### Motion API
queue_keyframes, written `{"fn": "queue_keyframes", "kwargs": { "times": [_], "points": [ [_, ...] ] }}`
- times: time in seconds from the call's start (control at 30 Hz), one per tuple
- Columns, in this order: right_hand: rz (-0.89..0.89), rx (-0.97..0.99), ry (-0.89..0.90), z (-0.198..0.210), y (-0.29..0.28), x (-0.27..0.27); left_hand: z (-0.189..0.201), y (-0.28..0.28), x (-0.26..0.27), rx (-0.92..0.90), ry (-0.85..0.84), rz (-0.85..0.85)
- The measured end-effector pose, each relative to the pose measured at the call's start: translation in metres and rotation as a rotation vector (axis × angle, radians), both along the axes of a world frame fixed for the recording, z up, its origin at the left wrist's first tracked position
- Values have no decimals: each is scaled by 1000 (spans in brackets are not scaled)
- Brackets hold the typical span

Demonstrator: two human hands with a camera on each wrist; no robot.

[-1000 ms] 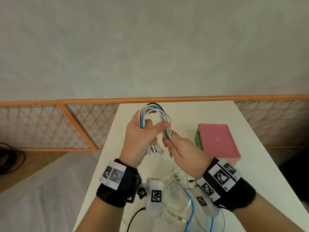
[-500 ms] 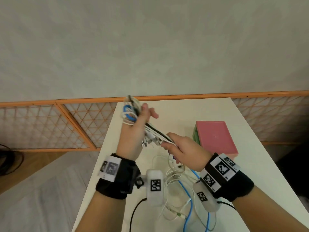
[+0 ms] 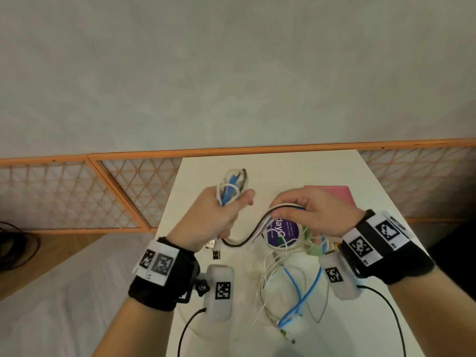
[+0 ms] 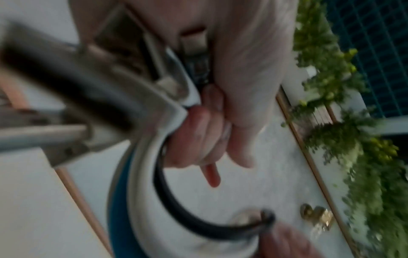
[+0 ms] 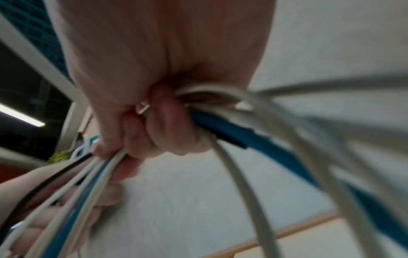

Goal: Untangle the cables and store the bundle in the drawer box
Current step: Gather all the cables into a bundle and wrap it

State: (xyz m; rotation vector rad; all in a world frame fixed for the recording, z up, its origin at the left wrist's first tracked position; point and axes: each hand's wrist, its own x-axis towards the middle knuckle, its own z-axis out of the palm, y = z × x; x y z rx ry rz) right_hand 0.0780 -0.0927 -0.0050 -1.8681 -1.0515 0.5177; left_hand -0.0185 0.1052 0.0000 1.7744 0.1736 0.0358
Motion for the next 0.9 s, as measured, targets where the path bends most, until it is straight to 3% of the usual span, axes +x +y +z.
{"fn": "queue_keyframes", "kwargs": {
  "times": [0.17, 0.3, 0.5, 0.63, 0.7, 0.9],
  "points": [
    [-14, -45, -163, 6, 18, -7, -16, -20, 0, 27, 46, -102],
    [-95, 168, 209, -3, 14, -5, -13, -19, 0, 138, -87, -163],
    [-109, 184, 213, -28, 2, -11, -16, -11, -3, -281, -148, -3],
    [-250, 261, 250, -28, 19, -27, -20, -26, 0, -262, -160, 163],
    [-270, 246, 212, -29, 29, -34, -23, -30, 0, -206, -177, 190],
    [-295, 12, -143, -27, 47, -42, -17, -43, 0, -230, -233, 257]
  ]
}}
